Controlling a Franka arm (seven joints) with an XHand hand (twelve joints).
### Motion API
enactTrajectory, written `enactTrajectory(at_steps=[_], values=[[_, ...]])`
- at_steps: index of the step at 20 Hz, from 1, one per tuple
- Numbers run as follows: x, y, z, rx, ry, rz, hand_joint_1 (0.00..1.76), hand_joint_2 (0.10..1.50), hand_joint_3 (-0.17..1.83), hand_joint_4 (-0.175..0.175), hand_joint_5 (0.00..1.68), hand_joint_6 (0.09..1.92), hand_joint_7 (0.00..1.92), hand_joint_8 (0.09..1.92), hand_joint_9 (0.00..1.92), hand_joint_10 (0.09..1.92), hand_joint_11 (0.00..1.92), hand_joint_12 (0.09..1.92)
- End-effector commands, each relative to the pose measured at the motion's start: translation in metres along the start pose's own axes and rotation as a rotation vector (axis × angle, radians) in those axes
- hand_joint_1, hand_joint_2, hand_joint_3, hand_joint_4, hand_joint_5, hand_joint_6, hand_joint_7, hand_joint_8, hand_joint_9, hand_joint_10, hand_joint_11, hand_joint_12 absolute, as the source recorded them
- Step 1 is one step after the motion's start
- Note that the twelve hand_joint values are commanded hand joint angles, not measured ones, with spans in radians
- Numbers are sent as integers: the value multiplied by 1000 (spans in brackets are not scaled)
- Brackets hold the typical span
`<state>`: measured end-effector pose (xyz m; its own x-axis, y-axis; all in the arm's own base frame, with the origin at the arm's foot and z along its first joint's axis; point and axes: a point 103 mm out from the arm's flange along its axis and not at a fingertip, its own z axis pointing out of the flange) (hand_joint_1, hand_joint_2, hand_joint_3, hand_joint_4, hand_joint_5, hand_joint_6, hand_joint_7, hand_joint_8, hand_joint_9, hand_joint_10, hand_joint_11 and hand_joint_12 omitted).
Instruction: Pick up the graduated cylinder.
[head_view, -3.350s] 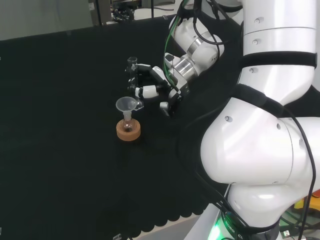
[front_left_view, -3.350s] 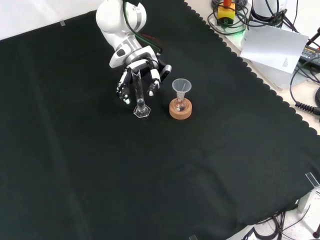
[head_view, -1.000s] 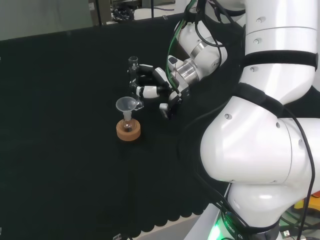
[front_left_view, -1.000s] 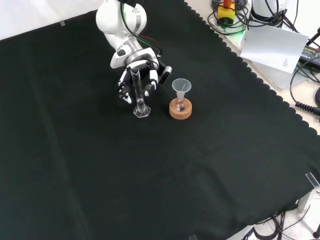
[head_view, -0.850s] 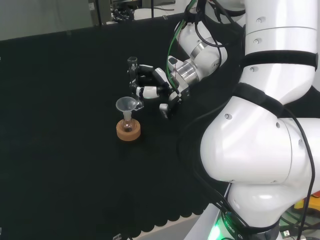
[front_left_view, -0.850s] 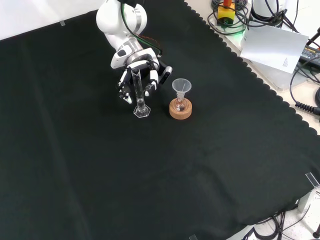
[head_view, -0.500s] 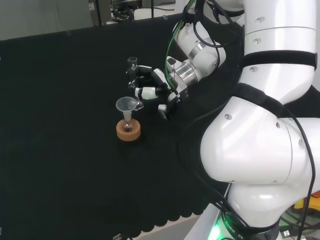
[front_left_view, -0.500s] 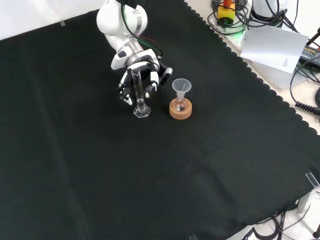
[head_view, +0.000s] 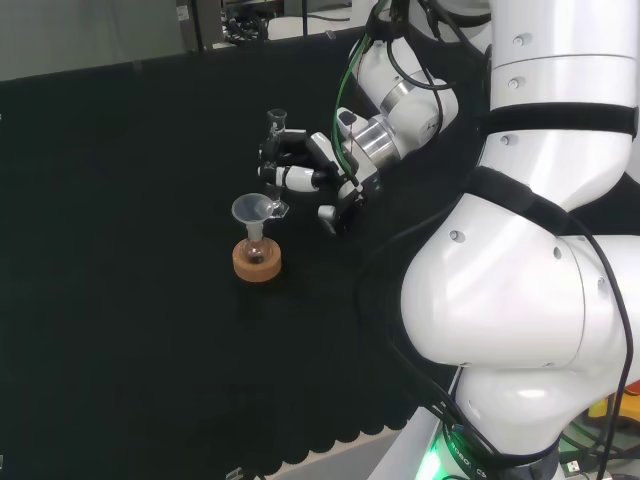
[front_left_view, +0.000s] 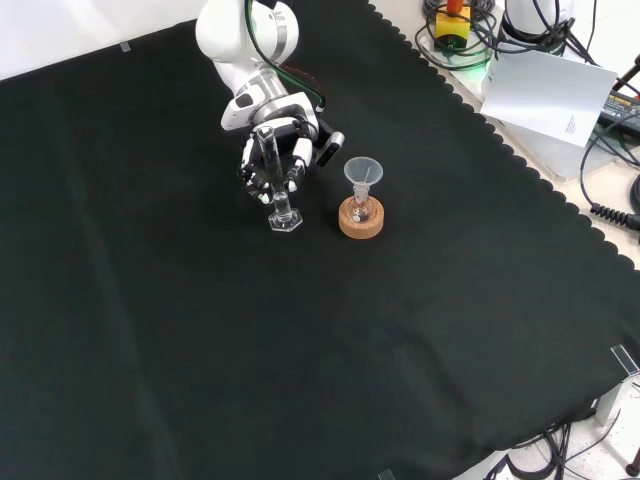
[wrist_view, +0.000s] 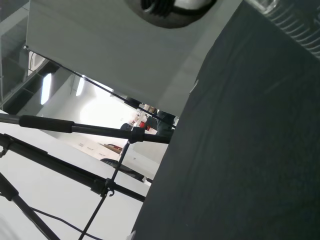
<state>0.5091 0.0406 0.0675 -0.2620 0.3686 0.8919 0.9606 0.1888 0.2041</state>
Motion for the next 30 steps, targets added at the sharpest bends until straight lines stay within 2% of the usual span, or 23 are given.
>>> enactTrajectory(at_steps=[1,5,10,19,25,27,28,30], values=[[7,3,-4,26,-83,-22,1089,1146,10,-50,914,1103,922,620,1256,191,1165,856],[18,9,-11,80,-187,-56,1093,1152,3,-63,909,1111,943,643,1300,164,1200,825],[29,13,-26,121,-306,-77,1107,1134,-2,-64,953,1050,1073,553,1403,91,1261,779],[37,9,-58,208,-439,-61,1116,1112,-6,-50,1003,977,1160,483,1490,87,1349,727],[41,-5,-81,233,-490,-28,1120,1105,-6,-52,1017,955,1204,443,1519,87,1375,698],[43,-11,-89,241,-505,-14,1215,1092,4,-132,1018,938,1107,747,1528,87,1383,687],[44,-15,-93,251,-518,-9,1239,1091,5,-154,1015,939,1075,838,1530,87,1385,686],[46,-23,-100,266,-537,4,1259,1091,6,-171,1012,941,1049,913,1533,87,1386,685]])
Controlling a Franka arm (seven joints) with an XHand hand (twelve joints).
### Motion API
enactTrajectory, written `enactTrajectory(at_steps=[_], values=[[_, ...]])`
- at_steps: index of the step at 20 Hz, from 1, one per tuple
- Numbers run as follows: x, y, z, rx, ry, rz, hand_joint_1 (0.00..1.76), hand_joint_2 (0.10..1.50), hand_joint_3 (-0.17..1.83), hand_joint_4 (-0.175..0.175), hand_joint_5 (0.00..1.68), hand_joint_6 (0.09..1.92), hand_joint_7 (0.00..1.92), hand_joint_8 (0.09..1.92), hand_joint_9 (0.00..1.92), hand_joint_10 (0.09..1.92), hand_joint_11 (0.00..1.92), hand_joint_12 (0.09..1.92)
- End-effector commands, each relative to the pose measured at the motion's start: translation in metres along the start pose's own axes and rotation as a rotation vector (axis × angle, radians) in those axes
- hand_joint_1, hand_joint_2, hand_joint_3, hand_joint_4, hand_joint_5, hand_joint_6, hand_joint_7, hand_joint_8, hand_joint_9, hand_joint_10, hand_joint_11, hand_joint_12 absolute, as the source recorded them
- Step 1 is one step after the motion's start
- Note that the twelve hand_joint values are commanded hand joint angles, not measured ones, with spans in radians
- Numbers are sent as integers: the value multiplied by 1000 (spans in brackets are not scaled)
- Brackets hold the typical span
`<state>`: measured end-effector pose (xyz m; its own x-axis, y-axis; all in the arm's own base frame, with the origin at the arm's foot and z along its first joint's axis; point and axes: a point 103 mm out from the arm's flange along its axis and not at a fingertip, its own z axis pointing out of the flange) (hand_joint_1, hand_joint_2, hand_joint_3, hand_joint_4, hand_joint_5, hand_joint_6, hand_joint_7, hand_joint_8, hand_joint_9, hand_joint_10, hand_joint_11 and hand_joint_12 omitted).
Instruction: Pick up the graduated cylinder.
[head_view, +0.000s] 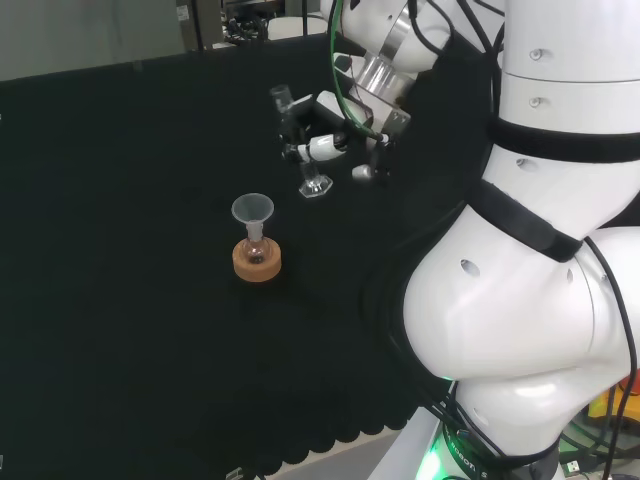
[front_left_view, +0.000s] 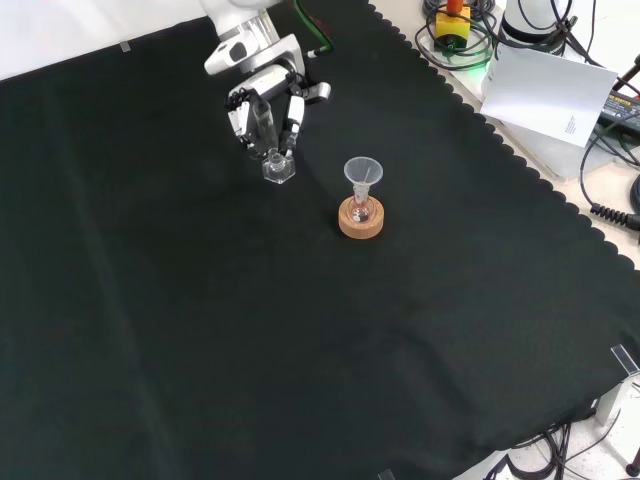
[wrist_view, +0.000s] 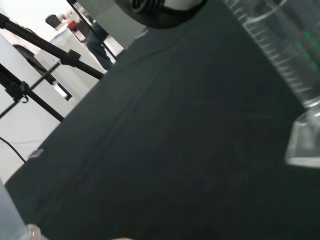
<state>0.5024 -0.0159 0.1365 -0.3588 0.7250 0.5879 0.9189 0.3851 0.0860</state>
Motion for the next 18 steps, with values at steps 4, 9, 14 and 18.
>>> enactTrajectory(at_steps=[4,9,14,18], values=[[-2,-45,-27,73,-91,55,1265,1090,5,-175,1012,940,1043,933,1538,87,1386,686],[2,-61,-27,99,-124,71,1265,1090,3,-175,1015,936,1046,930,1542,87,1385,688],[8,-66,-27,151,-178,66,1266,1089,2,-175,1019,931,1050,924,1545,87,1384,689],[16,-72,-28,194,-219,55,1267,1088,1,-175,1022,927,1053,919,1550,87,1384,689]])
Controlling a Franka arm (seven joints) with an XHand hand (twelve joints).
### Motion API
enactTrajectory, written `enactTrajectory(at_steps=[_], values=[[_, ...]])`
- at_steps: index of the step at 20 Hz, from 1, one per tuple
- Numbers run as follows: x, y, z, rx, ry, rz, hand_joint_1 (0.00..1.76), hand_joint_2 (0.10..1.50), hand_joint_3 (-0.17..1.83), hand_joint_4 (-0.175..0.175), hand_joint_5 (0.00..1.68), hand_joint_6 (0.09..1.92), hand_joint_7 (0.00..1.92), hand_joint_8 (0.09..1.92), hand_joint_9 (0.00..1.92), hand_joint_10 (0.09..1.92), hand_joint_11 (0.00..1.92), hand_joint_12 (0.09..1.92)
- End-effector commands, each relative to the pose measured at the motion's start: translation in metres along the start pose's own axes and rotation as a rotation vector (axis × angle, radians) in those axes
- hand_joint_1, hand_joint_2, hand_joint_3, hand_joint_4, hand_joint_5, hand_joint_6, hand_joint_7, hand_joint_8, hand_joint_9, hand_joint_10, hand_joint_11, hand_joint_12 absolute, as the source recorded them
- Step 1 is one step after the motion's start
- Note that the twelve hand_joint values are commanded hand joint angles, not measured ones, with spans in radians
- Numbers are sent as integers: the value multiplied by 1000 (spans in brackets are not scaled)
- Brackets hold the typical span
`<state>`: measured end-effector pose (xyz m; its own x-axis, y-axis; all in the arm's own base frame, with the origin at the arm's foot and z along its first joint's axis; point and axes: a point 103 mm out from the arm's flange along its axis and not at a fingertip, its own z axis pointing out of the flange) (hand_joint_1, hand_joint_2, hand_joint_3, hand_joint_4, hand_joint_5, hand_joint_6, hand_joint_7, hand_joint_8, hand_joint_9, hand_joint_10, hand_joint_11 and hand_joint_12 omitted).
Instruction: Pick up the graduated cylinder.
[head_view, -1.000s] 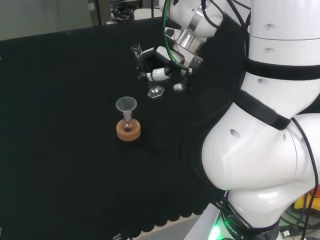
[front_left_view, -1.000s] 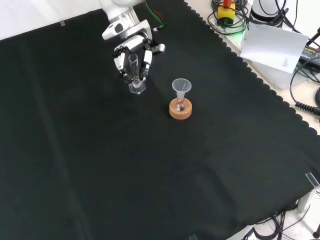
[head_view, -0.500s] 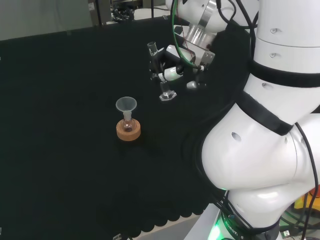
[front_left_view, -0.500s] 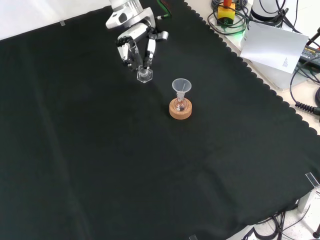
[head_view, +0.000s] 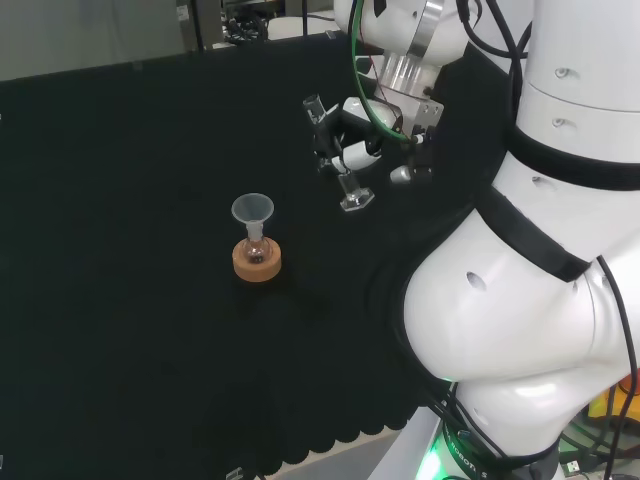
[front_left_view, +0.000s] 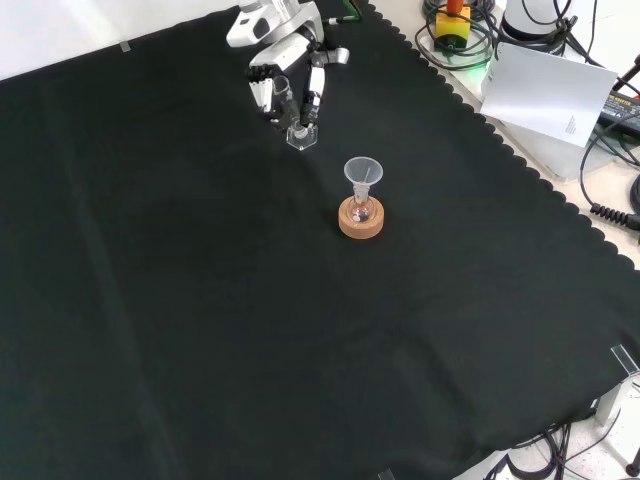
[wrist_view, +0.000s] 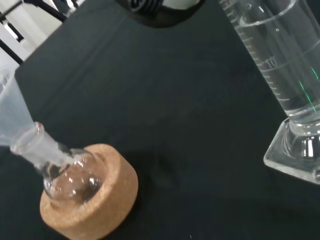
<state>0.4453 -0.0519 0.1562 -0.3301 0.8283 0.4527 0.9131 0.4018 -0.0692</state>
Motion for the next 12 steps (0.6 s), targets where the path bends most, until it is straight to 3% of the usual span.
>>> enactTrajectory(at_steps=[1,12], values=[[11,-10,-2,59,-68,-11,1267,1086,0,-175,1026,921,1057,912,1551,87,1384,690],[39,-45,-3,179,-199,-18,1269,1082,-1,-175,1036,905,1068,895,1555,87,1383,690]])
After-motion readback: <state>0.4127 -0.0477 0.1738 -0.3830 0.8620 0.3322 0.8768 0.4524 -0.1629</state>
